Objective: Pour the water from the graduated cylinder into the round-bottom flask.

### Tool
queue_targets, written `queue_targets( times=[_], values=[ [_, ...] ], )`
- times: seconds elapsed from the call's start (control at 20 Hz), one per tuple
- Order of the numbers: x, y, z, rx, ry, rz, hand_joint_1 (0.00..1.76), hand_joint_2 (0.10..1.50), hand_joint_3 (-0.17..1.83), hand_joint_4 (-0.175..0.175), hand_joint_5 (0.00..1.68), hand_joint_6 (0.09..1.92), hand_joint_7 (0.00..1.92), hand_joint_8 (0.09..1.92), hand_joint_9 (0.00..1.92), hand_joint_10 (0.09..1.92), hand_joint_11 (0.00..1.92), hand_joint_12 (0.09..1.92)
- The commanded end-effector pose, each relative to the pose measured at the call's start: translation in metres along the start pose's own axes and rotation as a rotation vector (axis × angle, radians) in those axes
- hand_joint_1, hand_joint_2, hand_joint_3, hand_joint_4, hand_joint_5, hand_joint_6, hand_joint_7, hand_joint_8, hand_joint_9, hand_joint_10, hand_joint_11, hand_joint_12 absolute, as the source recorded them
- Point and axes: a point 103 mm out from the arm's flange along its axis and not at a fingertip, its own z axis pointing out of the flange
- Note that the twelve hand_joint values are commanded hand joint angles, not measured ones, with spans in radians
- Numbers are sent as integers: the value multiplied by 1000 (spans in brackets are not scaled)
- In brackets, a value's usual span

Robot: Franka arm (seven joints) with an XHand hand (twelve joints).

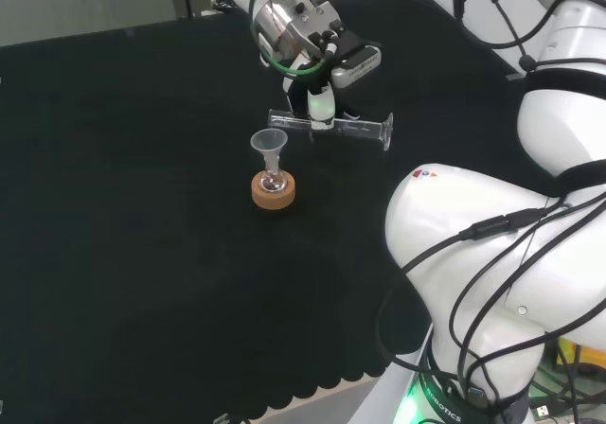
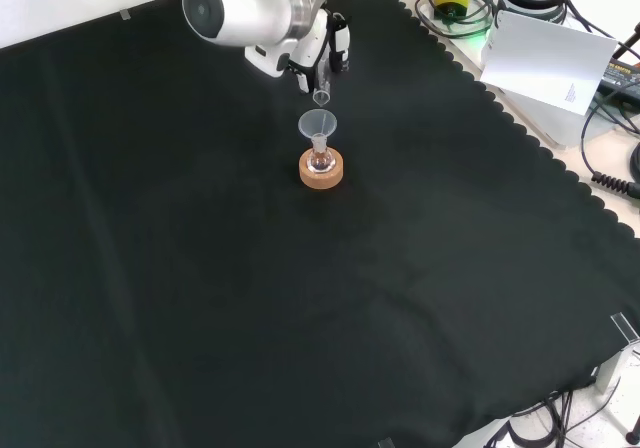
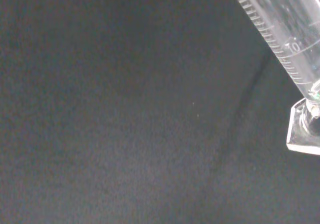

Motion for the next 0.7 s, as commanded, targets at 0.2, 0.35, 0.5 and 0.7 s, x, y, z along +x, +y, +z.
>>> queue_targets(
  times=[0.2,0.35,0.5,0.7],
  values=[
    [-8,0,8,-141,71,-65,1115,1107,-2,-45,1011,971,1333,288,1555,87,1417,656],
    [-13,-2,10,-206,111,-93,1114,1107,-2,-44,1011,972,1334,287,1556,87,1418,656],
    [-21,-5,14,-279,150,-124,1114,1107,-1,-44,1011,972,1335,286,1556,87,1418,656],
    [-29,-7,17,-362,189,-160,1114,1107,-1,-43,1011,972,1335,285,1556,87,1417,655]
  ],
)
